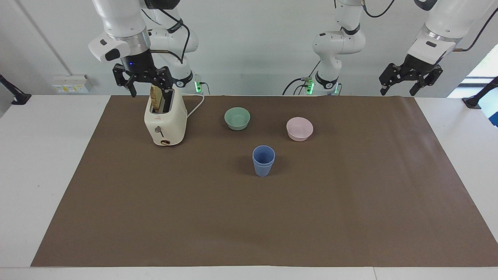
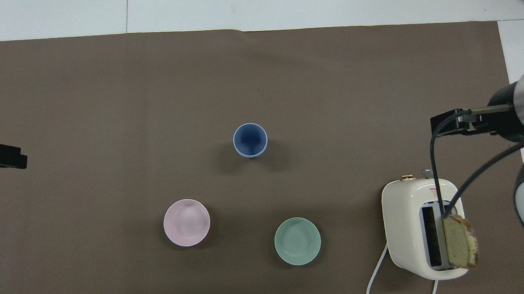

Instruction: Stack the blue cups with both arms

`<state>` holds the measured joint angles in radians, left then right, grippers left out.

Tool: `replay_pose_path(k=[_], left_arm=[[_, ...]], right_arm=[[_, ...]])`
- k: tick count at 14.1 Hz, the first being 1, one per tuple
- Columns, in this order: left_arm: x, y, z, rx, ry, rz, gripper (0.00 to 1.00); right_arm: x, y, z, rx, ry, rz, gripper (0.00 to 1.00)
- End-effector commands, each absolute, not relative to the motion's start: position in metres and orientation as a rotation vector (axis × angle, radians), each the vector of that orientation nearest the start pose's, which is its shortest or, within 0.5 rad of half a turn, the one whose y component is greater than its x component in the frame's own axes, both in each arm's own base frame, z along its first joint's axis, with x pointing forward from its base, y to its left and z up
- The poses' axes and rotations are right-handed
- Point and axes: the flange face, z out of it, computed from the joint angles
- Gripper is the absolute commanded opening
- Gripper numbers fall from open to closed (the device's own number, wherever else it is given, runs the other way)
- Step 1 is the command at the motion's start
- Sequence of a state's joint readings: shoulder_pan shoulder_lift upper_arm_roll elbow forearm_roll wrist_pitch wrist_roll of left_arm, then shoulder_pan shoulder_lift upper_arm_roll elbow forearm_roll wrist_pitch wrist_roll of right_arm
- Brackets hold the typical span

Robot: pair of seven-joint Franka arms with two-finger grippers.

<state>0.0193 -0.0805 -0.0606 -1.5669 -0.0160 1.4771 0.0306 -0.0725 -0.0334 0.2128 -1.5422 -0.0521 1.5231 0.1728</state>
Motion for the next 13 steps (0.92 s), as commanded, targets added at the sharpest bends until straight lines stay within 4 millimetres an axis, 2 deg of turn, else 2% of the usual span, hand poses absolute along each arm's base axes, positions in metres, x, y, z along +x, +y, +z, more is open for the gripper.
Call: replay_pose_path(k=[1,13], left_arm=[[0.5113,-0.0215,0.6641,-3.152,0.128,0.017,1.00],[0.5113,-0.0215,0.6640,-3.152,0.128,0.017,1.00]], right_arm=[[0.5358,0.0723,0.6549,-3.186,0.041,-0.022,1.00],[0.5348,0.0664,0.6508,-3.146,0.109,-0.005,1.00]])
